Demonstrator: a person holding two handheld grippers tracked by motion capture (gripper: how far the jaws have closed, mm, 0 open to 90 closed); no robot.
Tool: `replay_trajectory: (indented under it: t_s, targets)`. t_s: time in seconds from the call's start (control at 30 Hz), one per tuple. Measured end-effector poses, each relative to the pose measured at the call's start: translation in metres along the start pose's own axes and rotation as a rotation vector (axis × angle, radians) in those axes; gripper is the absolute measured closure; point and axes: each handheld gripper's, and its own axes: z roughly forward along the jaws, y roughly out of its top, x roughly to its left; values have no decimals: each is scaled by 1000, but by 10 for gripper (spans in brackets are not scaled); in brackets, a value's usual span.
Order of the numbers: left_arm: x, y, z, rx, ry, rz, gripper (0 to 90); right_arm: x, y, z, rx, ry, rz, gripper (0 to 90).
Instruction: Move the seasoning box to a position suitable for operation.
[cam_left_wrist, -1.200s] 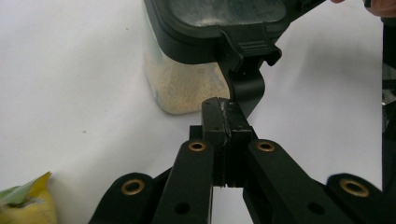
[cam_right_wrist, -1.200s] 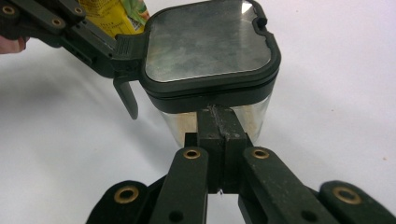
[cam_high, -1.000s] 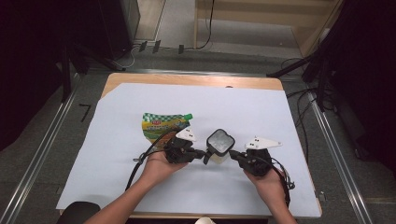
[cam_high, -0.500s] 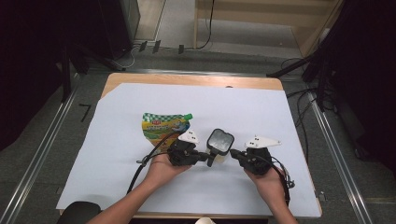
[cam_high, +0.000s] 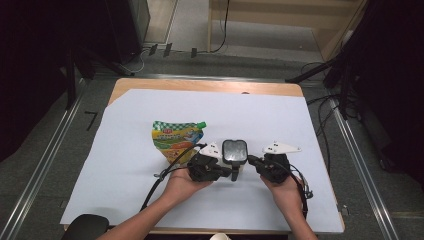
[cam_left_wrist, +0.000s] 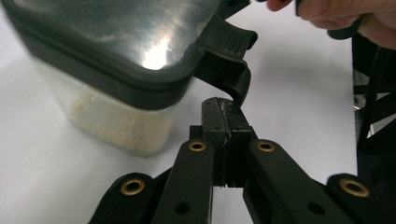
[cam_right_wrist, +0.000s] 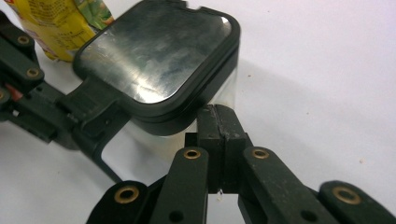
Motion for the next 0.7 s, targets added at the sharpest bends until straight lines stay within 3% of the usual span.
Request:
replay_trajectory:
  t_s: [0.13, 0.37, 0.7]
  targets:
    - [0, 2, 0, 6, -23, 6, 900, 0, -1, 1, 11, 2, -3, 900]
    - [0, 0, -19, 10, -59, -2, 887, 11, -3, -18, -17, 18, 13, 900]
    - [6, -2, -35, 22, -88, 1, 686, 40, -12, -32, -18, 84, -23, 900]
